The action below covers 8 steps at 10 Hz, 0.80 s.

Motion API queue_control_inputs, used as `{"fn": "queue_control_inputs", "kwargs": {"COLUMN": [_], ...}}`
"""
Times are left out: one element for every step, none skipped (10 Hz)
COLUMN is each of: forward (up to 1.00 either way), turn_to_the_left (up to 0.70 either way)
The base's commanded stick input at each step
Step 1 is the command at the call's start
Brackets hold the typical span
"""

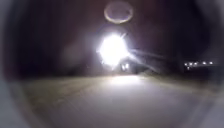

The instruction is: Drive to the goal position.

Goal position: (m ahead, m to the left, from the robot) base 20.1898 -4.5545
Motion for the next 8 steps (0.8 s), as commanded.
{"fn": "queue_control_inputs", "kwargs": {"forward": [1.0,1.0,1.0,1.0,1.0,1.0,1.0,1.0], "turn_to_the_left": [0.0,0.0,0.0,0.0,0.0,0.0,0.0,0.0]}}
